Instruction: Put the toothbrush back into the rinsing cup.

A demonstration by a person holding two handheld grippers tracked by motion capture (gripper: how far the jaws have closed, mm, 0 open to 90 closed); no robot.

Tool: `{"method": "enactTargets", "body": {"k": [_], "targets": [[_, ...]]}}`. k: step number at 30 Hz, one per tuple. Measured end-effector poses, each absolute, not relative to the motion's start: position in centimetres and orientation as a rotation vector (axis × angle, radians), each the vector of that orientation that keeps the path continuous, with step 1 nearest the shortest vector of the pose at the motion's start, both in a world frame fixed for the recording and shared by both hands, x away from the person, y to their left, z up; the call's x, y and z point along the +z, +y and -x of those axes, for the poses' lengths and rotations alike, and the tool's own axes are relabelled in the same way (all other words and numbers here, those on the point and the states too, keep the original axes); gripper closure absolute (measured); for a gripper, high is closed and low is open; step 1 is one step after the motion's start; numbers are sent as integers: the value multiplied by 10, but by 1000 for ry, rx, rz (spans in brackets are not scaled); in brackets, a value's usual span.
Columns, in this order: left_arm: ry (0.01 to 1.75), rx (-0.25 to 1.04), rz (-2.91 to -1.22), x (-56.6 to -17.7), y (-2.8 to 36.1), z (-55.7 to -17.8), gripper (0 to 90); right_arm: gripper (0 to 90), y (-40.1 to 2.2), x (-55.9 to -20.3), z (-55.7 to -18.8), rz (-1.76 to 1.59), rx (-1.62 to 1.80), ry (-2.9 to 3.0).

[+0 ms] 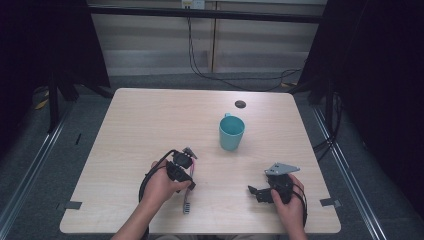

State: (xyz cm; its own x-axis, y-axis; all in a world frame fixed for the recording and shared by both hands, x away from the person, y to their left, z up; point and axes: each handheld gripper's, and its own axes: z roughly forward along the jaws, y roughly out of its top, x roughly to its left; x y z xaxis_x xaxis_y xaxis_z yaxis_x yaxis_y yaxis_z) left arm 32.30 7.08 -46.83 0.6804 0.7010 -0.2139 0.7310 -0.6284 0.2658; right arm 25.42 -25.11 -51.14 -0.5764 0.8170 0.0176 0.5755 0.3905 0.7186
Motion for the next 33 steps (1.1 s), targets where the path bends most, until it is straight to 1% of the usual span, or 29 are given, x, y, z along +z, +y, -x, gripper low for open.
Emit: {"method": "enactTargets", "body": {"k": [2, 3, 4, 5, 6, 7, 19, 33], "targets": [[1130, -121, -2575, -468, 71, -323, 682, 106, -251, -511, -254, -1211, 994, 2315], [1130, -125, -2589, -468, 71, -323, 734, 106, -251, -511, -254, -1210, 994, 2315], [1130, -125, -2589, -468, 71, -323, 764, 106, -251, -511, -254, -1211, 994, 2315], [1136, -117, -2594, -468, 71, -323, 764, 106, -251, -511, -254, -1211, 994, 2315], [1135, -127, -2594, -468, 71, -324, 798, 106, -251, -511, -254, -1210, 994, 2315], [1145, -133, -2595, -468, 71, -325, 804, 106, -251, -511, -254, -1210, 994, 2315], [1115, -178, -2666, -467, 68, -332, 811, 106, -251, -511, -254, -1210, 994, 2315], [1109, -175, -2713, -466, 63, -336, 811, 106, -251, -511, -254, -1210, 993, 2315]]}}
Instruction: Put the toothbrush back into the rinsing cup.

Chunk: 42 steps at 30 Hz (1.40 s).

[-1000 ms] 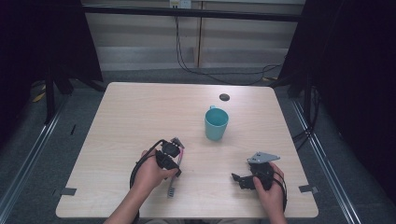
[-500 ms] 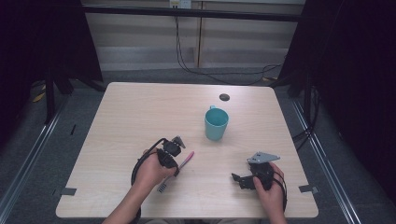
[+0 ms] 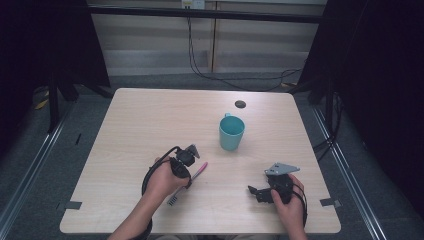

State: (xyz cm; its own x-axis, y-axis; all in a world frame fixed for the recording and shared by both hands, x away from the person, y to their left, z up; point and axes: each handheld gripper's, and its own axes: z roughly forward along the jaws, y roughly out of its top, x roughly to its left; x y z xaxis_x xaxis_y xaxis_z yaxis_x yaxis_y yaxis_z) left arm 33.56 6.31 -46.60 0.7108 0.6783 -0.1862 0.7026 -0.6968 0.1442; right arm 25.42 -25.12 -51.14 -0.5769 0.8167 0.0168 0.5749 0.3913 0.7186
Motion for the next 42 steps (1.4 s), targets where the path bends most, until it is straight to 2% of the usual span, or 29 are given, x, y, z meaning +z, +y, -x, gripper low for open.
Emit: {"method": "enactTargets", "body": {"k": [11, 29, 42], "targets": [[1116, -173, -2706, -466, 66, -338, 812, 107, -251, -511, -254, -1211, 992, 2315], [1083, -138, -2690, -439, 77, -346, 813, 108, -251, -511, -255, -1222, 997, 2318], [1010, -124, -2720, -429, 71, -348, 812, 187, -240, -490, -271, -1110, 968, 2392]]}}
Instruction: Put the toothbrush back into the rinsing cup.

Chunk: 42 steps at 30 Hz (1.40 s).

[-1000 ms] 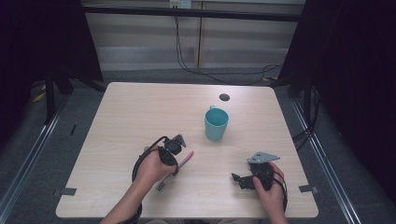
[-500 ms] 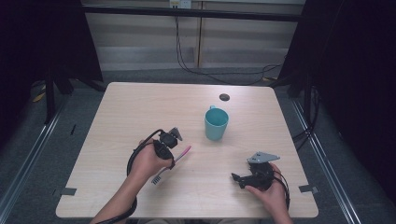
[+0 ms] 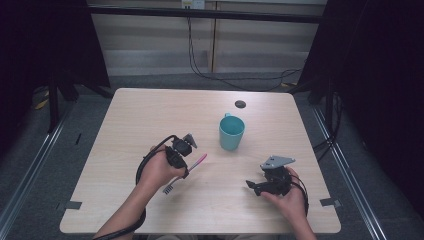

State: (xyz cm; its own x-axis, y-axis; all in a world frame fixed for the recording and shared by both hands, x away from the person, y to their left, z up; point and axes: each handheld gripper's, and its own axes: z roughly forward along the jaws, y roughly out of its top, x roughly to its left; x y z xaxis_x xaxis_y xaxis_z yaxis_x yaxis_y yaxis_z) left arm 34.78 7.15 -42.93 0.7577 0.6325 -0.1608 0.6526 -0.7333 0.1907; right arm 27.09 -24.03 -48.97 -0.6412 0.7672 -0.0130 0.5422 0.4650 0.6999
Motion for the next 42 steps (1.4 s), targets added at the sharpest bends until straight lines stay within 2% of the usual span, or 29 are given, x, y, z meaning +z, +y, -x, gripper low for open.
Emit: {"method": "enactTargets", "body": {"k": [13, 30, 42], "targets": [[940, -136, -2742, -419, 63, -350, 812, 218, -208, -465, -288, -817, 929, 2482], [817, -185, -2754, -410, 46, -351, 812, 230, -196, -456, -300, -729, 926, 2498], [711, -168, -2773, -403, 32, -350, 812, 227, -191, -445, -304, -694, 930, 2506]]}}
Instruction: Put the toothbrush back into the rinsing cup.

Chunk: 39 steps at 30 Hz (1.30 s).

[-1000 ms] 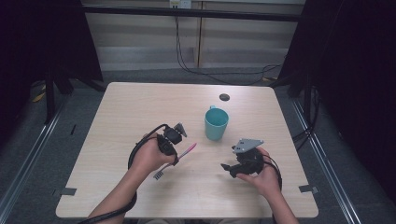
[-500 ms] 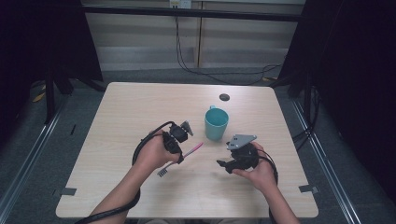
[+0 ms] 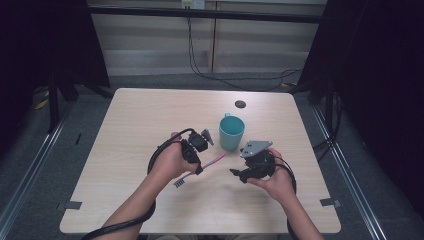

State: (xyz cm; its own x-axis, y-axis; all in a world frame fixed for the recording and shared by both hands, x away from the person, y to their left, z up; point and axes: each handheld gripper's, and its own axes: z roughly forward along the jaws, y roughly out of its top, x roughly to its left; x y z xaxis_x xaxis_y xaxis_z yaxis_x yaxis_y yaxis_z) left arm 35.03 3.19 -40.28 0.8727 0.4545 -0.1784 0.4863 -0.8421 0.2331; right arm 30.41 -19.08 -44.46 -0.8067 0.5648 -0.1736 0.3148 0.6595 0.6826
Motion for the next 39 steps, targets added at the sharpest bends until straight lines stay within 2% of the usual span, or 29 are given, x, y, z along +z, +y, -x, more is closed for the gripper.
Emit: {"method": "enactTargets", "body": {"k": [15, 28, 39], "targets": [[662, -187, -2774, -401, 22, -353, 812, 236, -185, -439, -310, -630, 904, 2519], [629, -192, -2784, -399, 15, -354, 811, 307, -175, -434, -311, -568, 903, 2535], [589, -177, -2779, -398, 12, -353, 811, 433, -166, -432, -312, -469, 862, 2557]]}}
